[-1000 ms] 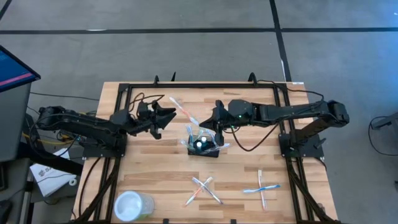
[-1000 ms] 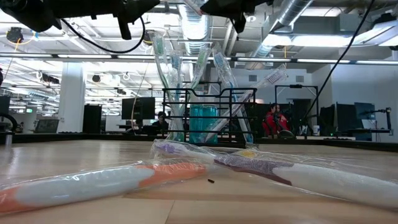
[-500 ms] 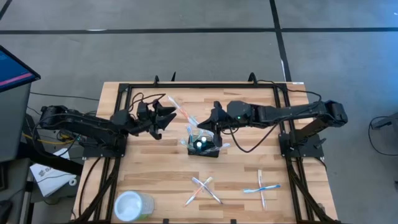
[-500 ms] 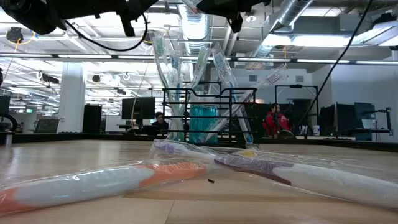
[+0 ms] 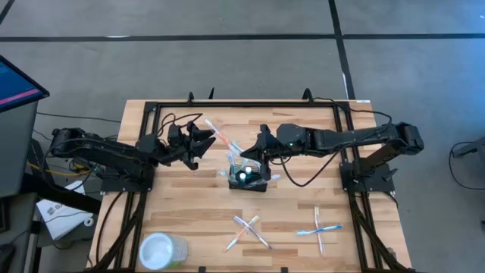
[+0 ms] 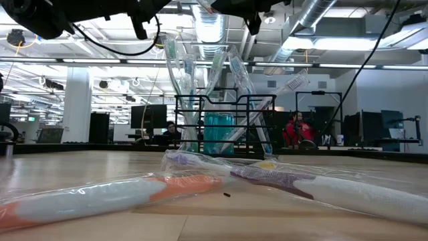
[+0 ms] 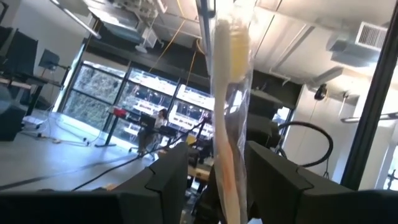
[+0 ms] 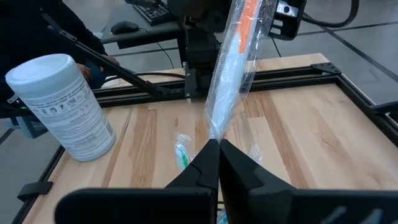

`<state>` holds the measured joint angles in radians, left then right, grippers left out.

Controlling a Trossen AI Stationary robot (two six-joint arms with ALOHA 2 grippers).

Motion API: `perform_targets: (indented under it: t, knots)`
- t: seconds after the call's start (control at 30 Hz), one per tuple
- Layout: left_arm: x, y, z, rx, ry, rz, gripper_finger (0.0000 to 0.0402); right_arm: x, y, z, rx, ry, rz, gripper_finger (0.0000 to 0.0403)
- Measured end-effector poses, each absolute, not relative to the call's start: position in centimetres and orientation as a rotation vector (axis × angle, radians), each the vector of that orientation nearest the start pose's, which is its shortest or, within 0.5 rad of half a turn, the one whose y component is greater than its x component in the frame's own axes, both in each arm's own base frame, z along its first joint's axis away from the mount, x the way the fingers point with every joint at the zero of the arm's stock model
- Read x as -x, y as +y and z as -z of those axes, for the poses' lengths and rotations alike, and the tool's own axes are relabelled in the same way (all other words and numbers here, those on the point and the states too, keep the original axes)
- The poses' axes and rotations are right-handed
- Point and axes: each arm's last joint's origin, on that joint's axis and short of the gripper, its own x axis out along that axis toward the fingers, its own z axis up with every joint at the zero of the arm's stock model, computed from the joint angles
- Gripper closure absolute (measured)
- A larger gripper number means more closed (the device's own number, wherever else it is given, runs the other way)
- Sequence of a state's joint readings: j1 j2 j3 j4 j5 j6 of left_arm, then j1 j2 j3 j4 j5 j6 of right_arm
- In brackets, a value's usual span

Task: Pick & Place toothbrushing station
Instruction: Put the top orange toothbrush into the wire organizer

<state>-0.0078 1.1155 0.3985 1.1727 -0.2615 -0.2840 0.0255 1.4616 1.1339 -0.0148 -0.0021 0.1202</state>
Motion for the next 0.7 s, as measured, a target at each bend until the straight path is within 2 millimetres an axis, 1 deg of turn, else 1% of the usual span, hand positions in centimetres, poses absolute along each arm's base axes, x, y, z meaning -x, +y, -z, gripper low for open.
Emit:
perform_targets:
  t: [0.13,0.4,0.5,0.6,0.7]
  knots:
    - [-21.7,0.6,-26.7,0.342,-0.509,-0.18,0.0247,-33.3,0.9,-31.1,-0.117,0.347,-0.008,0.0403]
    - [-23.6,0.5,-27.4,0.294,-0.501,-0.184,0.0257,-33.3,1.1,-31.0,-0.125,0.36,-0.01,0.0403]
    - [-23.8,0.5,-27.5,0.293,-0.503,-0.184,0.0265,-33.2,1.3,-30.9,-0.123,0.376,-0.015,0.0403]
    - [-23.8,0.5,-27.4,0.291,-0.493,-0.185,0.0286,-33.2,1.3,-30.9,-0.123,0.375,-0.014,0.0403]
    - [-23.8,0.5,-27.4,0.287,-0.49,-0.169,0.0323,-33.2,1.3,-30.8,-0.123,0.378,-0.013,0.0403]
